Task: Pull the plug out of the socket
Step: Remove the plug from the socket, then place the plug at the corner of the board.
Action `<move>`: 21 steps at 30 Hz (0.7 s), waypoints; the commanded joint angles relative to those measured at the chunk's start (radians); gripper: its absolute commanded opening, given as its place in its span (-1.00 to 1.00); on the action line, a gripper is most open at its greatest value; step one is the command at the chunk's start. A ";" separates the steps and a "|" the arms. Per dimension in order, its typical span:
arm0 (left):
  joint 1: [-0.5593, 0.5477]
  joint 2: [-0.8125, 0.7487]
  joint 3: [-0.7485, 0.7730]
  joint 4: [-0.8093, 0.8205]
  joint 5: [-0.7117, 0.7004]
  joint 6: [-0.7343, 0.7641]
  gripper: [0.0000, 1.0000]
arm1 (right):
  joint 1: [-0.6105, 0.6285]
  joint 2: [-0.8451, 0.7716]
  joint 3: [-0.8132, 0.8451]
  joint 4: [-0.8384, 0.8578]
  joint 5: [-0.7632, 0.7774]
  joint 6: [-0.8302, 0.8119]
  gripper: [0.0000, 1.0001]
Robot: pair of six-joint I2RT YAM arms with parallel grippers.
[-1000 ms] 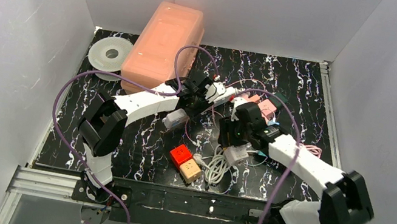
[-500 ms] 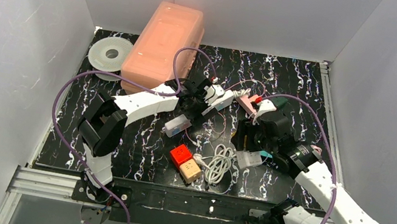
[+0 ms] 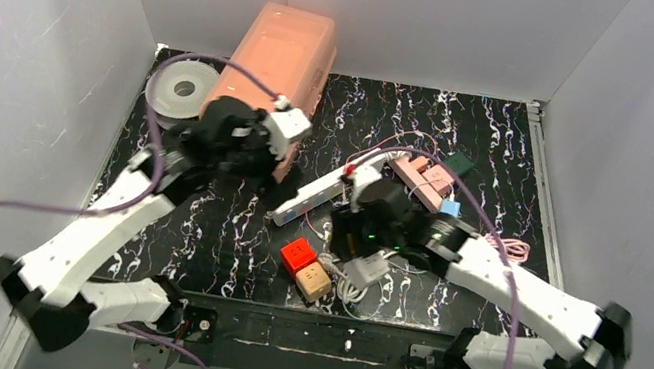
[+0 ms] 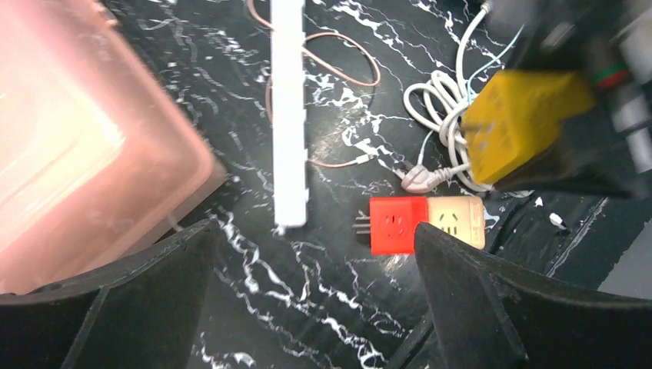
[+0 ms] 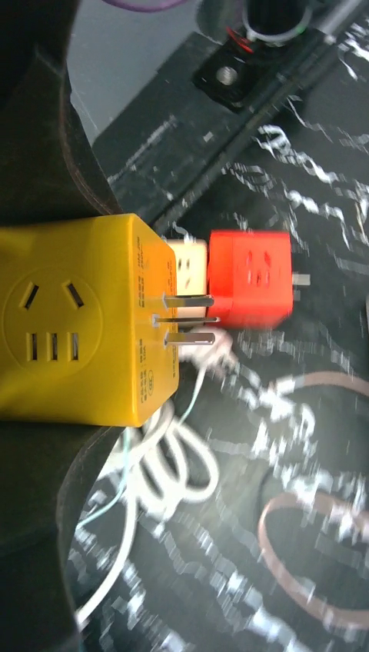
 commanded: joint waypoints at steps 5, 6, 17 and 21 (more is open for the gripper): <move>0.176 -0.294 -0.062 -0.223 0.048 0.017 0.96 | 0.305 0.439 0.327 0.151 -0.009 -0.022 -0.97; 0.180 -0.320 -0.060 -0.230 0.039 0.012 0.96 | 0.320 0.499 0.383 0.143 -0.026 -0.036 -0.97; 0.183 -0.411 0.023 -0.347 -0.057 0.034 0.99 | 0.331 0.831 0.533 0.352 -0.198 -0.125 -0.97; 0.183 -0.403 0.022 -0.347 -0.056 0.032 0.99 | 0.332 0.900 0.528 0.382 -0.201 -0.159 -0.97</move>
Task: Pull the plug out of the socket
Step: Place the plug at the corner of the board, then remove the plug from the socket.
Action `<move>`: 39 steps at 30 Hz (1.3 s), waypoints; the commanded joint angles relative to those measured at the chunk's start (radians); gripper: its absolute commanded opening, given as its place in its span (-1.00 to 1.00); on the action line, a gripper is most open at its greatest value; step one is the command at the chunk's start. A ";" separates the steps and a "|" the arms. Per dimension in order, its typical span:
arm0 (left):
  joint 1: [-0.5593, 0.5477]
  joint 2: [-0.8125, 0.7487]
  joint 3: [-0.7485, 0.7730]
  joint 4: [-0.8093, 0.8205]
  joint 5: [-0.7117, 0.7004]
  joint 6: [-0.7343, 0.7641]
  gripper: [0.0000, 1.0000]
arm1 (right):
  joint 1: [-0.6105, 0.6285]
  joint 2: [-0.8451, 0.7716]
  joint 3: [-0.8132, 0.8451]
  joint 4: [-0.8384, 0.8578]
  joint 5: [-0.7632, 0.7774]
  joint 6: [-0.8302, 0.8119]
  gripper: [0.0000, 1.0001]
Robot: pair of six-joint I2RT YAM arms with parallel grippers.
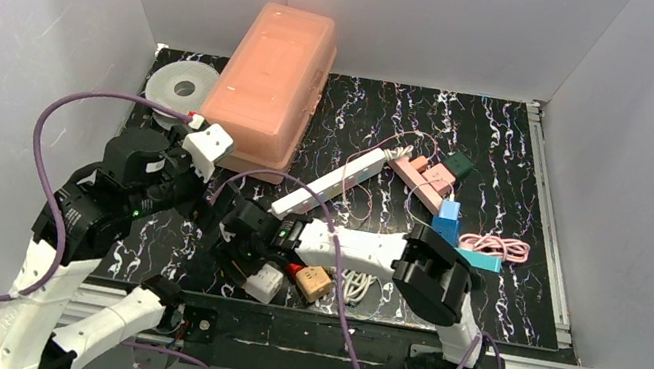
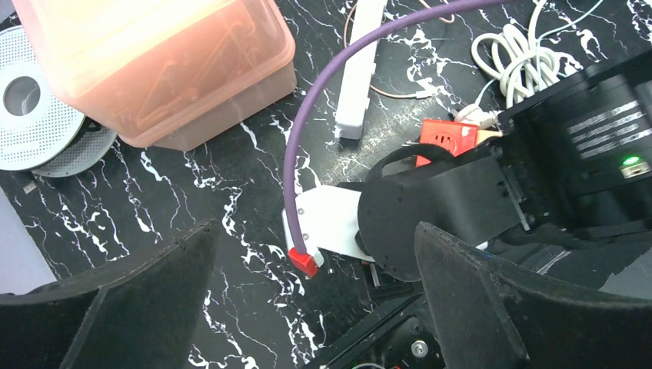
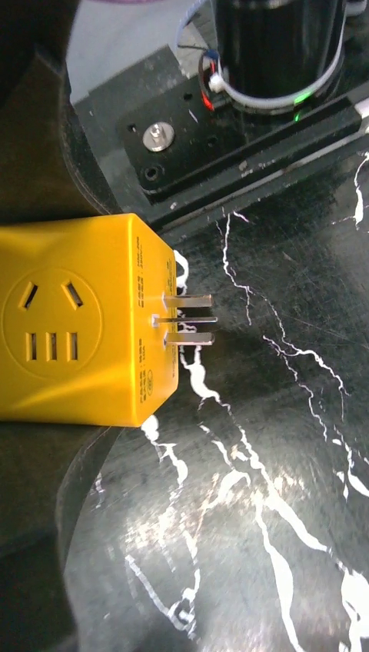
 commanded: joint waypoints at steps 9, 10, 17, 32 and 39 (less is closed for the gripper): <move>-0.001 0.030 0.005 -0.003 0.040 -0.008 0.99 | 0.014 -0.038 -0.182 0.182 0.109 -0.075 -0.69; -0.003 0.032 0.001 0.002 0.042 -0.011 0.99 | 0.014 -0.041 -0.187 0.167 0.134 -0.069 -0.54; -0.001 0.041 -0.002 0.029 0.052 -0.007 0.99 | 0.013 -0.059 -0.169 0.095 0.177 -0.044 0.60; -0.001 0.014 0.053 0.007 0.105 -0.046 0.99 | -0.001 0.030 0.114 -0.203 0.058 -0.127 0.75; -0.002 -0.001 0.057 0.018 0.087 -0.041 0.99 | -0.003 0.055 0.124 -0.243 -0.002 -0.142 0.75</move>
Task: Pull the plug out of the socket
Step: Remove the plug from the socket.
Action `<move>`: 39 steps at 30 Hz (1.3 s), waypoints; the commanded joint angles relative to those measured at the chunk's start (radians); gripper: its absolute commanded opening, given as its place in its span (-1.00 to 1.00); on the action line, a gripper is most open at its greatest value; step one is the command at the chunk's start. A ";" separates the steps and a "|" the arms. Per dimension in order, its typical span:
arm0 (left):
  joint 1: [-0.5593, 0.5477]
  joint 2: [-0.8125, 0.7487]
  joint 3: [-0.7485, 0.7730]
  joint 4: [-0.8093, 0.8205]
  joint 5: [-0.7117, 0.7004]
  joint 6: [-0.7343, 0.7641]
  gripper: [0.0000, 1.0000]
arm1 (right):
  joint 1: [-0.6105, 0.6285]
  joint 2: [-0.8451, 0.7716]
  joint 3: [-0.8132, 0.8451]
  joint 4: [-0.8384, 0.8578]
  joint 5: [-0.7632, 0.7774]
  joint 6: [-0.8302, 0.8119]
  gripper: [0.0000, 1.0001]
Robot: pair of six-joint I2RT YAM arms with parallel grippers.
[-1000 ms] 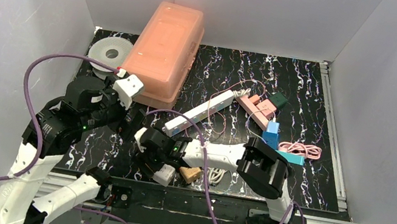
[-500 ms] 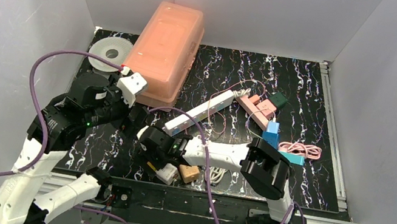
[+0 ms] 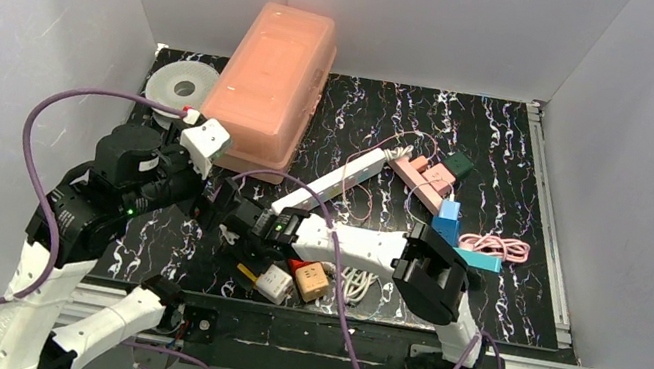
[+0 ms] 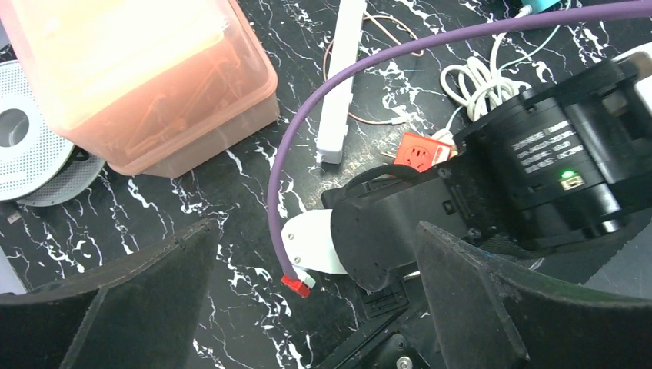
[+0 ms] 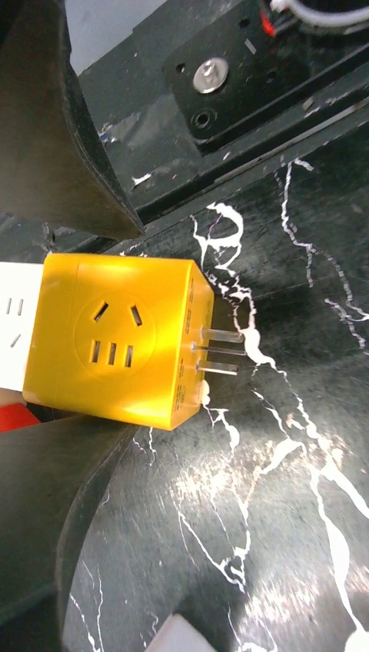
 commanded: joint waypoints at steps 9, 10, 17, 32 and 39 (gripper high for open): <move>-0.004 -0.030 0.040 0.065 -0.073 -0.073 0.99 | -0.023 0.022 0.052 -0.030 0.001 0.004 -0.33; -0.004 -0.033 0.039 0.077 -0.087 -0.076 0.99 | -0.027 0.008 0.054 -0.024 0.038 0.011 -0.76; -0.003 -0.044 0.039 0.161 -0.157 -0.125 0.99 | -0.103 -0.246 0.003 0.065 0.264 0.137 -0.97; -0.005 -0.019 -0.049 0.292 0.185 -0.417 0.99 | -0.172 -0.980 -0.415 0.574 0.672 0.432 -0.97; -0.005 0.026 -0.159 0.580 0.402 -0.612 0.99 | -0.108 -0.949 -0.346 0.641 0.732 0.362 -0.97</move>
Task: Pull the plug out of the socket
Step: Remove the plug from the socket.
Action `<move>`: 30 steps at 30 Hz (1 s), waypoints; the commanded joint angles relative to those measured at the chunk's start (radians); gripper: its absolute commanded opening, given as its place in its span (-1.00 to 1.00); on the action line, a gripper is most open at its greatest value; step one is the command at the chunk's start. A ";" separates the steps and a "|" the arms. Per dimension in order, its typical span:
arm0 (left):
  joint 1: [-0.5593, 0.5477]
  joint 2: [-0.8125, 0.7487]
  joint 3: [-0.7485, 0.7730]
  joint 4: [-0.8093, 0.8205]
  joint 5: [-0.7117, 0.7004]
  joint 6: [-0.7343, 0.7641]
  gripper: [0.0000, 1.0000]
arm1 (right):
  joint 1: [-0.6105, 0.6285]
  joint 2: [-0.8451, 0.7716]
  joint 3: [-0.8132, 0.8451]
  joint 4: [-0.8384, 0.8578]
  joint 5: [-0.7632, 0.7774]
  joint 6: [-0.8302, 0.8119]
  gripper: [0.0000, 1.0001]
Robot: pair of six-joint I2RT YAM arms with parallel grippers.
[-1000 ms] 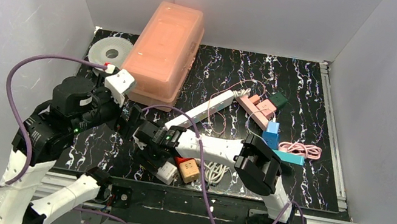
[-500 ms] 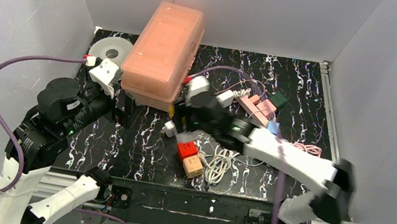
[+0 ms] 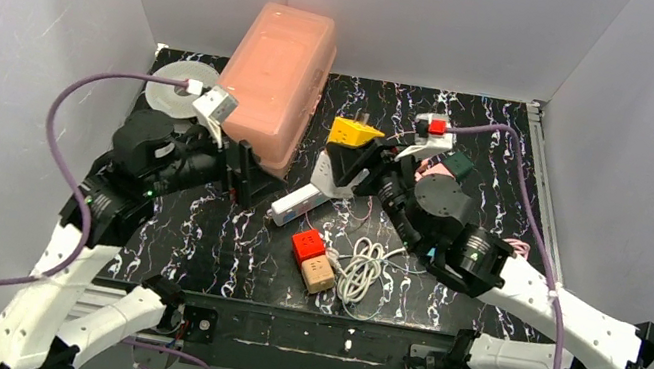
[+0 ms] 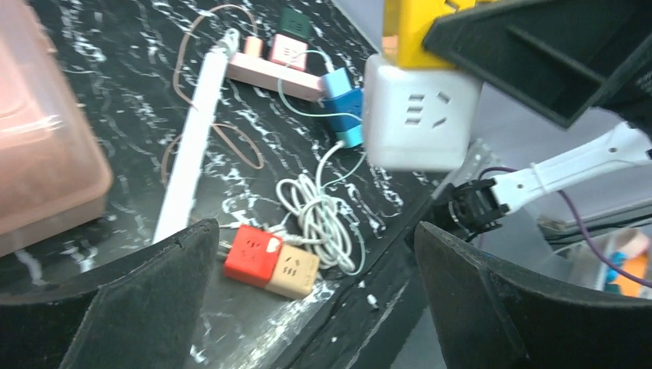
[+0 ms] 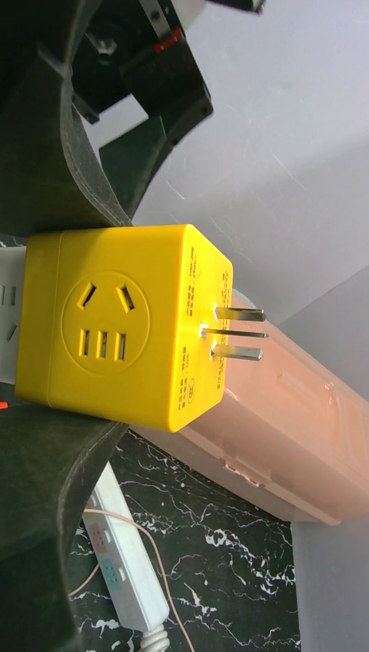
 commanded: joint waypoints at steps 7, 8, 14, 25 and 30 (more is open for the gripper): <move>-0.004 0.034 -0.104 0.346 0.244 -0.203 0.99 | 0.080 0.109 0.131 0.181 0.115 -0.098 -0.97; -0.004 0.033 -0.116 0.362 0.249 -0.206 0.99 | 0.085 0.120 0.142 0.184 0.115 -0.102 -0.97; -0.011 0.028 -0.162 0.394 0.270 -0.169 0.99 | 0.094 0.163 0.187 0.186 0.110 -0.102 -0.97; -0.024 0.056 -0.217 0.483 0.208 -0.144 0.99 | 0.119 0.203 0.205 0.210 0.063 -0.087 -0.97; -0.040 0.070 -0.213 0.518 0.200 -0.131 0.99 | 0.133 0.205 0.198 0.231 0.048 -0.073 -0.97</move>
